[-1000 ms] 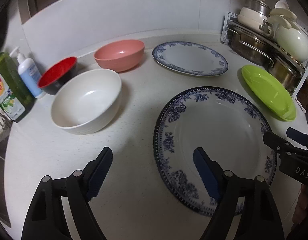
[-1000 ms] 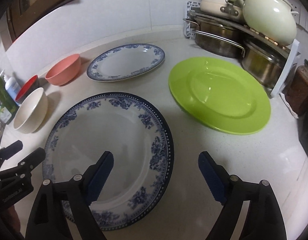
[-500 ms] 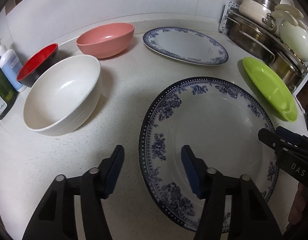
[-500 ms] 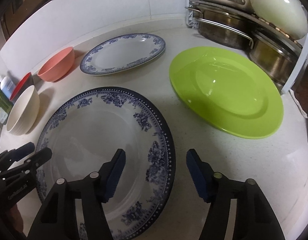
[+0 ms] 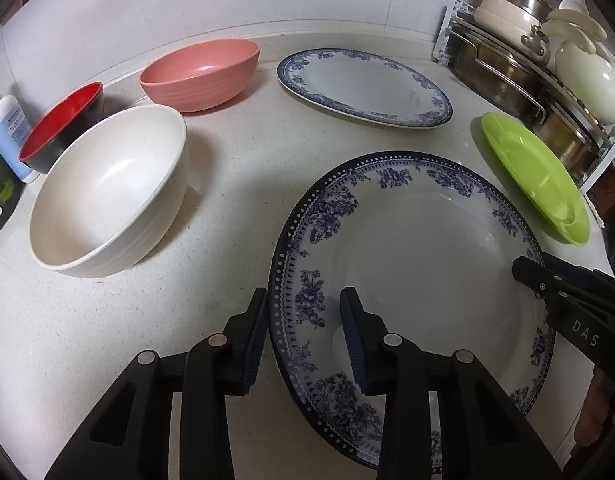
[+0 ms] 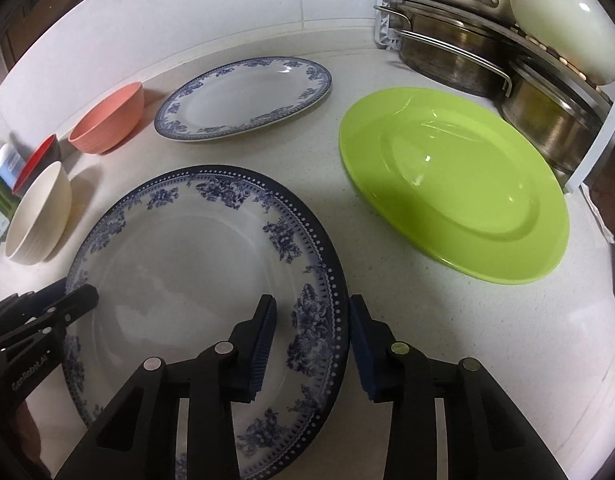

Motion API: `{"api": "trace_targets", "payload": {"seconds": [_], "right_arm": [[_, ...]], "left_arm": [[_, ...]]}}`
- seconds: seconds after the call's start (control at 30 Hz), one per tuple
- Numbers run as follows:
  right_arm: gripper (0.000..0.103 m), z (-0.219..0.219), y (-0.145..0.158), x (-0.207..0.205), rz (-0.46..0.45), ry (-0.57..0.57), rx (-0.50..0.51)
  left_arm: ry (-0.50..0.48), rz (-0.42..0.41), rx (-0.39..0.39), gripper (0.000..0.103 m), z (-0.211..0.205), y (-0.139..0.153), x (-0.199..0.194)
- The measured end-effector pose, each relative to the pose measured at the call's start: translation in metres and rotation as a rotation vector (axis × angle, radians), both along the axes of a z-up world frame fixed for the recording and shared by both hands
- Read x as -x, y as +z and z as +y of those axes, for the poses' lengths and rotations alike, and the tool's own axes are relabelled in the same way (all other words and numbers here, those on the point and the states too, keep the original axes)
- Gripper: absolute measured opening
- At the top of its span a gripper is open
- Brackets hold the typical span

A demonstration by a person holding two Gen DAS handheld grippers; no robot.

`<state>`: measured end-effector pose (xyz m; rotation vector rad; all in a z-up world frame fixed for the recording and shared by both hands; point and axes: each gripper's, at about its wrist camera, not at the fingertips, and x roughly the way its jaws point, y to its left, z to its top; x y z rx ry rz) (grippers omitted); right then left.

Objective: Organize plates and bowls
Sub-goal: 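Close both grippers on the plate rim and lift it, then carry the blue-and-white plate with both grippers toward the sink side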

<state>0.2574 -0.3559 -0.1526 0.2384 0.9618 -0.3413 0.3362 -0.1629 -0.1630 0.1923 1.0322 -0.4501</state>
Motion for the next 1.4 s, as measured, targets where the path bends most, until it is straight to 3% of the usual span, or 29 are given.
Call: {"api": "trace_targets", "payload": {"seconds": [0.3, 0.73, 1.4], "right_arm": [[0.036, 0.003, 0.004, 0.0, 0.02, 0.0, -0.018], [0.036, 0.039, 0.046, 0.009, -0.019, 0.025, 0.012], [0.036, 0.157, 0.086, 0.002, -0.095, 0.227, 0.03]], "left_arm": [[0.016, -0.016, -0.016, 0.035, 0.004, 0.004, 0.003], [0.069, -0.066, 0.031, 0.035, 0.042, 0.042, 0.015], [0.283, -0.189, 0.05, 0.035, 0.171, 0.086, 0.042]]}}
